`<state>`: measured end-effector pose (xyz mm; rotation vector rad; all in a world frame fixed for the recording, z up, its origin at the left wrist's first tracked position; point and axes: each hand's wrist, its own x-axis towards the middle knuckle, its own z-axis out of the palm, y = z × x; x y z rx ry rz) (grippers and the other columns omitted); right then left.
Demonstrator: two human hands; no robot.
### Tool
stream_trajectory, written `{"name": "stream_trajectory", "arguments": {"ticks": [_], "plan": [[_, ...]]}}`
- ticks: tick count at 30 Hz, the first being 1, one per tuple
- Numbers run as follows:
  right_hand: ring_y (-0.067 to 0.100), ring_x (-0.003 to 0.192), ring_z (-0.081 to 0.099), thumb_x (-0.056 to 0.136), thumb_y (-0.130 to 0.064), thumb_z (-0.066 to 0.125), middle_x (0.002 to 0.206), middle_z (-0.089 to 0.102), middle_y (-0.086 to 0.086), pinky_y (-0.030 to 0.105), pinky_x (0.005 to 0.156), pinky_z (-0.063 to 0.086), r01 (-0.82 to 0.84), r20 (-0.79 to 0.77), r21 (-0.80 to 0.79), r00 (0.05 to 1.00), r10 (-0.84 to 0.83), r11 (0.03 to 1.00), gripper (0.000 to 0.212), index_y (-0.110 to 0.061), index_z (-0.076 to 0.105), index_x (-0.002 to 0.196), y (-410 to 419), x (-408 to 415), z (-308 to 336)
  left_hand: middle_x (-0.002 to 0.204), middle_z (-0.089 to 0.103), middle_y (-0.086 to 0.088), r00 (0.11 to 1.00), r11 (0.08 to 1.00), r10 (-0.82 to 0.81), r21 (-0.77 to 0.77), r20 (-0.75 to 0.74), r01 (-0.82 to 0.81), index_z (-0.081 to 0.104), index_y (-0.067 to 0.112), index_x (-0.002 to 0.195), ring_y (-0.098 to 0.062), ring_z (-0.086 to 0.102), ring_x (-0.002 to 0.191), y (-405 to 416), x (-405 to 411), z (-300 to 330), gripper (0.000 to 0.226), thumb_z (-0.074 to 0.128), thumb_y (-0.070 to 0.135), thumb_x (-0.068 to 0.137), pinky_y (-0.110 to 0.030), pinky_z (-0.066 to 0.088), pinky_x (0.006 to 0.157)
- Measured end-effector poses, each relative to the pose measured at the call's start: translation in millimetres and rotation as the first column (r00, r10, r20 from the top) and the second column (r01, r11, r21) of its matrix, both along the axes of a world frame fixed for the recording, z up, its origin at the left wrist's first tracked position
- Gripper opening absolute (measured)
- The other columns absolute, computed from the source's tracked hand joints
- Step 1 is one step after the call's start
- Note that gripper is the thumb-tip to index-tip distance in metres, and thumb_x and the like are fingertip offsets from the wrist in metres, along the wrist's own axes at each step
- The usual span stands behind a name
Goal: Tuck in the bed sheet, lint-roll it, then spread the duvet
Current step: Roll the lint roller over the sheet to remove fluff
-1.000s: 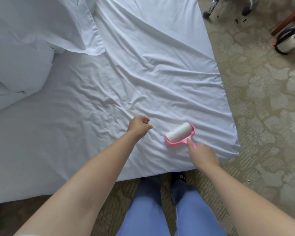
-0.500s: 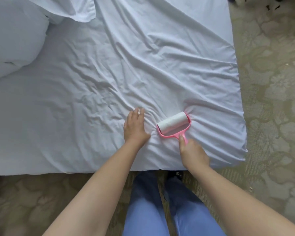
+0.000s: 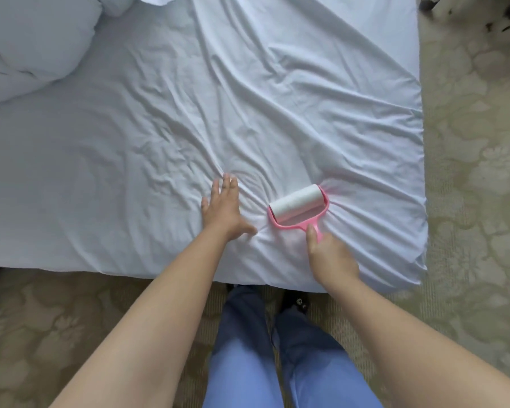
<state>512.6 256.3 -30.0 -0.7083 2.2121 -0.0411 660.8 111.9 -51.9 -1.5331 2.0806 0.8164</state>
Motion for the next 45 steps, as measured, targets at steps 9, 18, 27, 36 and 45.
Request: {"name": "stream_trajectory", "arguments": {"ticks": [9,18,27,36,45], "plan": [[0.033,0.1,0.057,0.096,-0.061,0.018,0.111,0.061,0.016,0.036,0.074,0.037,0.016,0.012,-0.071,1.0,-0.016,0.997,0.066,-0.01,0.055,0.115,4,6,-13,0.16,-0.015,0.005,0.999,0.999,-0.009,-0.046,-0.05,0.006,-0.005,0.019,0.153,-0.015,-0.013,0.147,13,10,-8,0.121,0.079,0.045,0.07,-0.043,-0.001,0.118],[0.032,0.102,0.056,0.097,-0.06,0.017,0.113,0.06,0.015,0.035,0.074,0.037,0.026,0.028,-0.13,0.999,-0.023,0.991,0.068,-0.007,0.057,0.113,-37,-2,-10,0.161,0.0,0.003,0.991,0.998,-0.016,-0.057,-0.13,0.008,0.006,0.018,0.154,-0.016,-0.002,0.148,34,8,-2,0.104,0.074,0.031,0.076,-0.039,0.007,0.12],[0.033,0.102,0.058,0.096,-0.061,0.016,0.111,0.062,0.015,0.036,0.077,0.04,0.049,-0.009,-0.076,0.999,-0.05,0.996,0.069,-0.008,0.058,0.112,22,21,1,0.161,0.009,0.001,0.979,1.0,-0.004,-0.024,-0.206,-0.001,0.01,0.016,0.153,-0.015,0.005,0.148,61,15,5,0.1,0.075,0.024,0.078,-0.033,0.014,0.119],[0.031,0.112,0.054,0.103,-0.044,0.016,0.122,0.056,0.013,0.037,0.081,0.044,-0.036,-0.024,-0.101,0.999,0.033,0.994,0.055,-0.012,0.052,0.13,-77,4,9,0.159,0.018,-0.001,0.982,0.997,-0.005,-0.082,-0.187,-0.01,0.016,0.012,0.152,-0.015,0.02,0.145,50,25,25,0.083,0.064,0.014,0.085,-0.027,0.025,0.111],[0.031,0.111,0.056,0.097,-0.053,0.032,0.122,0.058,0.01,0.035,0.074,0.037,-0.018,0.005,-0.225,1.0,0.019,0.974,0.054,-0.012,0.041,0.13,-83,2,23,0.16,0.015,0.002,0.981,0.99,0.0,-0.139,-0.196,-0.028,0.013,0.014,0.153,-0.014,0.019,0.145,21,10,37,0.081,0.06,0.012,0.086,-0.028,0.028,0.111]]}}
